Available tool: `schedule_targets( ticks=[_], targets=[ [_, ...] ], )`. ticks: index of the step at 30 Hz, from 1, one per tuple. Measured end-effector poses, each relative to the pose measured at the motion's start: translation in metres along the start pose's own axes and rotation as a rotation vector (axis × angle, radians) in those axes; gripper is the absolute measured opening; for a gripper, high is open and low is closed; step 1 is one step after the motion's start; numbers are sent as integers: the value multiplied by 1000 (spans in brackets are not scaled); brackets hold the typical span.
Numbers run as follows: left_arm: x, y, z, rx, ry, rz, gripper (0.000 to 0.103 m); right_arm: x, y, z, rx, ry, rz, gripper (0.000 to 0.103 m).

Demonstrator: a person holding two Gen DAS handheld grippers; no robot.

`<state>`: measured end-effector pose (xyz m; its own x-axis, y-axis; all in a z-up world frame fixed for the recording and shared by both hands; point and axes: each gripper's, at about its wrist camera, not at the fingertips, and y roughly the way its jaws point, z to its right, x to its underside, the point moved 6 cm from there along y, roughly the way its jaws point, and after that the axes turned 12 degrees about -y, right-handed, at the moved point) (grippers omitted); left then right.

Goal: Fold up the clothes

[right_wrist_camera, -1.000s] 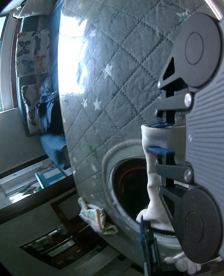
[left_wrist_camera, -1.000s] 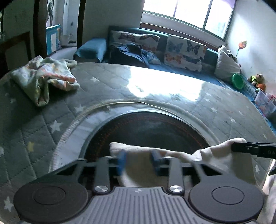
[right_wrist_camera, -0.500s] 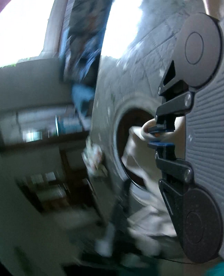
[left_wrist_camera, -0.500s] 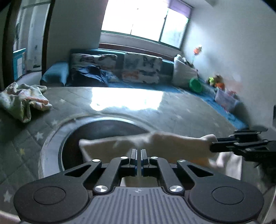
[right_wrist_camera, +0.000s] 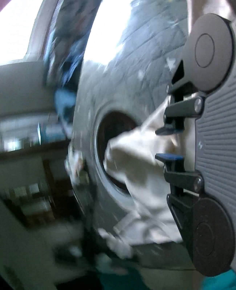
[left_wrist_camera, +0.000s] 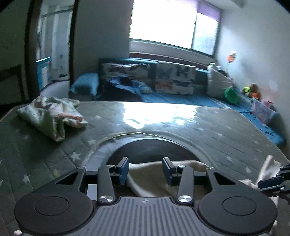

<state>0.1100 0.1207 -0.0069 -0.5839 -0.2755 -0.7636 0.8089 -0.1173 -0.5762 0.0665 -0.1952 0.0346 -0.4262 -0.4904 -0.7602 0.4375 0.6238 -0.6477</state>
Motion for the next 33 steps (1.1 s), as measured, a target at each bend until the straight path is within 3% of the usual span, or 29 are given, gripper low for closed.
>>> schedule_targets(
  ticks=[4,10,14,22,29,32,33],
  targets=[
    [-6,23,-10,-55,-25,-16,46,-4,26,19,-45,119,-22,26],
    [-1,45,-20,-75,-29,-51,54,7,55,4,-71,87,-91,29],
    [7,52,-20,-75,1,-78,58,8,58,-9,-51,-3,-99,13],
    [16,71,-18,-72,28,-118,58,-12,39,-9,74,-197,-100,11],
    [16,82,-13,-65,35,-131,57,-50,26,28,368,-382,-68,5],
    [17,89,-11,-70,43,-142,57,-55,39,50,476,-389,-96,5],
    [17,90,-10,-71,45,-143,57,-54,44,57,476,-358,-109,5]
  ],
)
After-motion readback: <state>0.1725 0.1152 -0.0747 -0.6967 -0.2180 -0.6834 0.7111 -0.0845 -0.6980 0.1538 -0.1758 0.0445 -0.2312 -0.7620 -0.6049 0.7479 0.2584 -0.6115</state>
